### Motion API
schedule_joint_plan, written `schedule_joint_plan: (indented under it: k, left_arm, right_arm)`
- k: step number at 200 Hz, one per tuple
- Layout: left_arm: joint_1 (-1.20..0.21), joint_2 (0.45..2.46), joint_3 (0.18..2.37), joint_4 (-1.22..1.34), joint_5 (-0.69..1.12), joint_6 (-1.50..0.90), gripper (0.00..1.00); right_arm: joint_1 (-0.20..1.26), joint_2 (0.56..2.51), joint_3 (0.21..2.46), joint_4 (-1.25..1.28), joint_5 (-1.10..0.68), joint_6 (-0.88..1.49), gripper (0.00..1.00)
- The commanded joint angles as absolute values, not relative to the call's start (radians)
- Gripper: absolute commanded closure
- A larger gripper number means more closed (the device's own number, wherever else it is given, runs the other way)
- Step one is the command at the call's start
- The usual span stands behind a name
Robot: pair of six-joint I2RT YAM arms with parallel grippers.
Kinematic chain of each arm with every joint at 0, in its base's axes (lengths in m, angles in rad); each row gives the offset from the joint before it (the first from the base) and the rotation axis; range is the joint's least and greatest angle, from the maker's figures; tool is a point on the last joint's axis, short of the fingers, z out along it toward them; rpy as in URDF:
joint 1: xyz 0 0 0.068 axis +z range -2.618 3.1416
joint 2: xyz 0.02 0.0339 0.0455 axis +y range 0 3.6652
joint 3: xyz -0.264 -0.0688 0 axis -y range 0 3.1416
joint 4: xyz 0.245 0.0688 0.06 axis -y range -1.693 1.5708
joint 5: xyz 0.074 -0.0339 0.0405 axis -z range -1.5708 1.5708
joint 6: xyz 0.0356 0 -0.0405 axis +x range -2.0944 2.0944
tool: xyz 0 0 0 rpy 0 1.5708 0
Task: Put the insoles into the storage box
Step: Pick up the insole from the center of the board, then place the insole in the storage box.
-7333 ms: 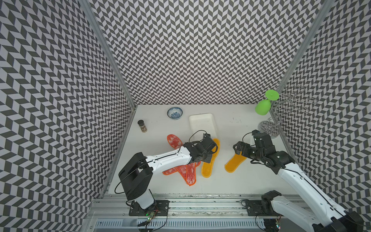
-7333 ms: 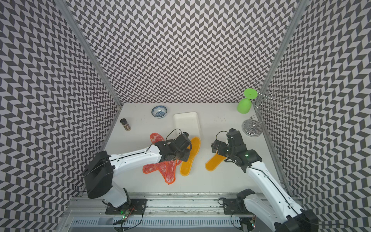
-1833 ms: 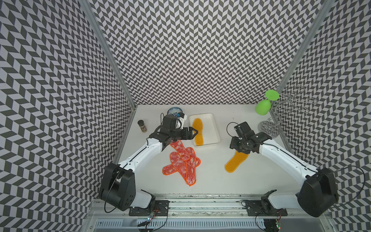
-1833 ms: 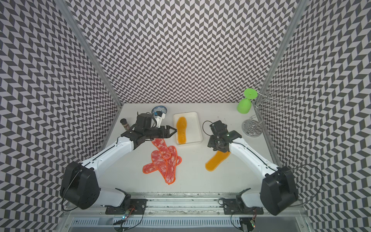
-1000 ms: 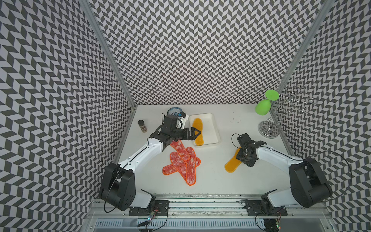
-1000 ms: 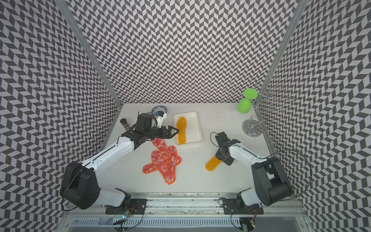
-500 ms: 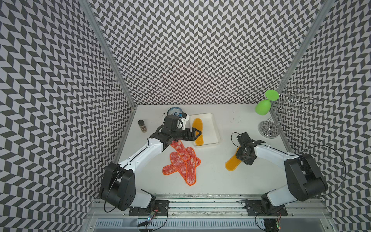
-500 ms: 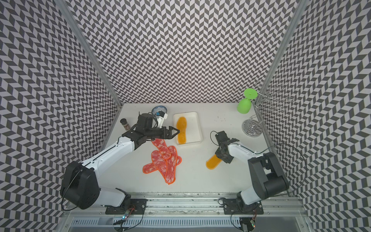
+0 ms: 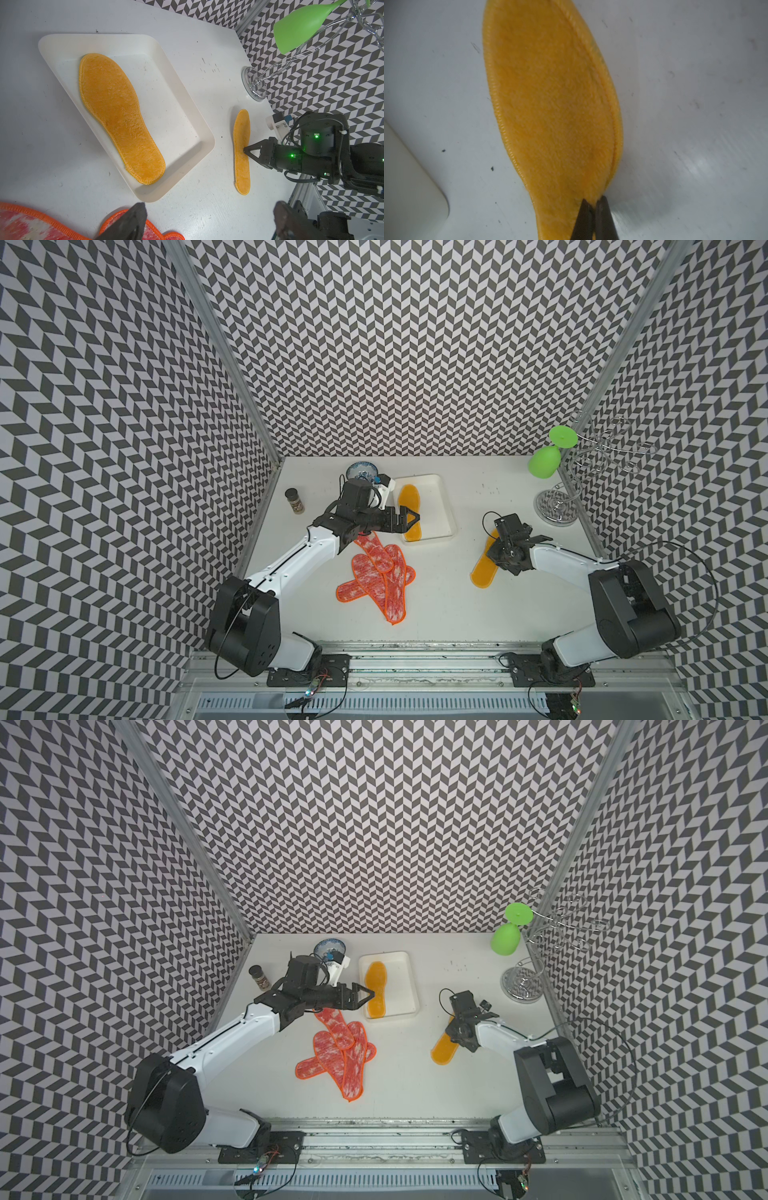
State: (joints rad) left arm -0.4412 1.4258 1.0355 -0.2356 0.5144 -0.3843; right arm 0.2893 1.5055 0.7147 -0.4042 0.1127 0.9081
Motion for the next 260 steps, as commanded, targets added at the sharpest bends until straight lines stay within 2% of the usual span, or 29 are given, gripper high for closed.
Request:
schedule_joint_plan:
  k: [1,32,60,97,167,201,260]
  left_arm:
    - [-0.448,1.433,1.063,-0.247,0.531,-0.364,0.01]
    - [-0.455,1.435,1.078,-0.261,0.524,-0.362,0.02]
    - [-0.454,1.429,1.082,-0.243,0.519,-0.382,0.04]
    - [-0.46,1.417,1.082,-0.197,0.531,-0.44,0.07]
    - [-0.545,1.421,1.012,0.055,0.488,-0.68,0.18]
    - [-0.591,1.453,1.009,0.101,0.437,-0.732,0.21]
    - [-0.609,1.527,1.049,0.119,0.456,-0.75,0.35]
  right_arm:
    - [0.284,1.47,0.69,-0.535,0.135,0.86,1.0]
    - [0.284,1.336,0.749,-0.573,0.167,0.75,1.0]
    - [0.285,1.265,0.811,-0.534,0.087,0.539,1.0]
    - [0.285,1.235,0.921,-0.5,-0.045,0.391,1.0]
    - [0.409,1.389,1.171,-0.491,-0.23,0.389,1.0]
    - [0.434,1.442,1.235,-0.488,-0.261,0.41,1.0]
    - [0.467,1.483,1.277,-0.478,-0.276,0.432,1.0]
